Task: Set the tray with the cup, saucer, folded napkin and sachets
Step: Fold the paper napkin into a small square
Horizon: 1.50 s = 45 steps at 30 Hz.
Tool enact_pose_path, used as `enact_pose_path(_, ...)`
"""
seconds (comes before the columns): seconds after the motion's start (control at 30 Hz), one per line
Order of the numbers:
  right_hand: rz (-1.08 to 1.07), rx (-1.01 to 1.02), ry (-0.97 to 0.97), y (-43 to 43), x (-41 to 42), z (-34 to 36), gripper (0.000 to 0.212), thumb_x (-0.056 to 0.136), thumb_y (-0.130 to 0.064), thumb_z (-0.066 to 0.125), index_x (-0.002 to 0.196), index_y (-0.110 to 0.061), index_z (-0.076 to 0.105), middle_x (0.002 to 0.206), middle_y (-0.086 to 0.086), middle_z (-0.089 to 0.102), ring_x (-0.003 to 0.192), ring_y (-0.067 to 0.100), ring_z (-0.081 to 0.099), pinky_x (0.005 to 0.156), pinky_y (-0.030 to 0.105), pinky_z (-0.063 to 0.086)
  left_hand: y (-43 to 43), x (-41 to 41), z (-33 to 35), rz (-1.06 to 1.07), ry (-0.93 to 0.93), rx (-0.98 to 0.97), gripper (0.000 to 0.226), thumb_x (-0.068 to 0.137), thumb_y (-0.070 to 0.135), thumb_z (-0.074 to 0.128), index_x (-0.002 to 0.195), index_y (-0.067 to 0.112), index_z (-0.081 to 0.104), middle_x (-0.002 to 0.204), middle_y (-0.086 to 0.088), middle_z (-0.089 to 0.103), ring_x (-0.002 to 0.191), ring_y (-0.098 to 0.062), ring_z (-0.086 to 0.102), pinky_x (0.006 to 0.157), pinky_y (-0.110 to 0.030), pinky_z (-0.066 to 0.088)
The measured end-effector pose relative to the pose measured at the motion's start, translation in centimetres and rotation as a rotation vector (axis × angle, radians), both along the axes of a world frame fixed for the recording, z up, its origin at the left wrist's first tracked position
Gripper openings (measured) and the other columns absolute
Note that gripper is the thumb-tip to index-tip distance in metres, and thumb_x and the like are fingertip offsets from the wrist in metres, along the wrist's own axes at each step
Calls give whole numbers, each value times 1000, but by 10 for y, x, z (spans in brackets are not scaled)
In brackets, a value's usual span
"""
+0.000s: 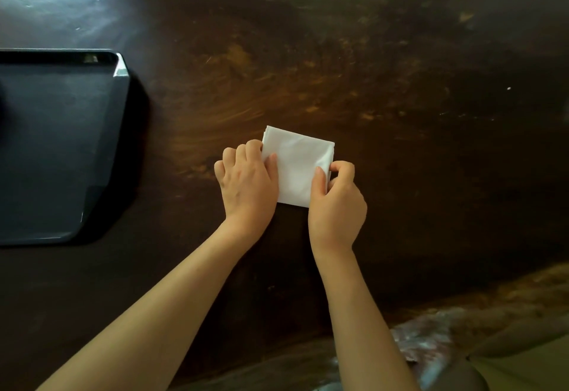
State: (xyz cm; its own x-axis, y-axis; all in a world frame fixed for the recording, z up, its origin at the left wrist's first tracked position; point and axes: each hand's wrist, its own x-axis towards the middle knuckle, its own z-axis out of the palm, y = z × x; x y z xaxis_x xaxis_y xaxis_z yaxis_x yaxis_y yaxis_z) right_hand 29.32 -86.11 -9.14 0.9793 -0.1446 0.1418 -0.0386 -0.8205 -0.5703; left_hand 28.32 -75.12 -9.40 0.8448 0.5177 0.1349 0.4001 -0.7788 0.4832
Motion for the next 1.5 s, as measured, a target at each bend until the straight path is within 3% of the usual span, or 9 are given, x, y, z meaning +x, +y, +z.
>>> enact_pose_path(0.13, -15, -42, -74, 3, -3, 1, 23, 89, -17, 57, 110, -10, 51, 97, 7, 56, 71, 15, 55, 53, 22, 42, -1, -1, -2, 21, 37, -3, 25, 93, 28, 44, 111, 12, 49, 106, -9, 52, 99, -28, 40, 87, -37, 25)
enact_pose_path(0.23, 72, -189, -129, 1, 1, 1, 36, 87, -11, 58, 122, -10, 50, 119, 12, 54, 105, 23, 53, 81, 32, 47, 1, 0, 2, -19, 45, 2, 37, 91, 25, 46, 126, 15, 43, 119, -11, 47, 109, -28, 35, 91, -39, 26)
enact_pose_path(0.37, 517, -376, -15, -10, 22, 2, 54, 95, -30, 35, 145, -16, 23, 155, 9, 20, 143, 26, 13, 115, 45, 11, 11, -4, 0, -425, 65, 254, 51, 93, 28, 29, 142, 18, 31, 151, -8, 31, 141, -24, 21, 112, -44, 14)
enact_pose_path(0.57, 727, -494, 183, -24, 44, -9, 64, 94, -51, 9, 143, -20, -17, 157, 2, -16, 142, 14, -18, 113, 35, -14, 18, 3, -11, -462, 178, 220, 57, 94, 43, 10, 147, 23, 7, 155, 8, -3, 141, -7, -10, 116, -41, -8)
enact_pose_path(1.1, 689, -565, 184, -32, 39, -10, 73, 86, -58, -2, 143, -15, -19, 154, 4, -21, 141, 14, -20, 111, 42, -21, 34, 4, -9, -409, 248, 191, 64, 92, 55, 10, 147, 25, -4, 157, 6, -5, 141, -5, -10, 115, -42, -13)
enact_pose_path(1.2, 638, -560, 163, -32, 36, -13, 72, 86, -59, -1, 141, -15, -19, 152, 3, -21, 140, 14, -21, 111, 43, -20, 42, -7, -1, -243, 231, 84, 61, 95, 48, 16, 148, 21, 3, 158, 2, 3, 144, -10, -4, 116, -39, -9)
enact_pose_path(1.3, 627, -528, 162, -31, 33, -12, 73, 89, -58, 5, 145, -16, -14, 156, 3, -16, 141, 14, -20, 111, 43, -19, 37, -34, 19, 47, -12, -173, 52, 95, 31, 40, 144, 17, 28, 149, -3, 36, 137, -17, 31, 112, -33, 23)
enact_pose_path(1.4, 607, -326, 198, -29, 38, 1, 72, 91, -58, 18, 148, -17, 4, 159, 3, -2, 143, 14, -12, 111, 42, -14, 13, -60, 46, 258, -97, -738, 44, 89, 17, 55, 131, 28, 44, 123, 8, 55, 103, -7, 59, 85, -25, 50)
enact_pose_path(1.5, 499, -103, 19, -25, 52, 24, 52, 96, -42, 33, 140, -16, 35, 152, 4, 31, 141, 18, 21, 112, 36, 15, -10, -67, 58, 454, 37, -1434, 52, 85, 9, 61, 132, 23, 44, 118, 0, 57, 91, -14, 64, 80, -30, 56)
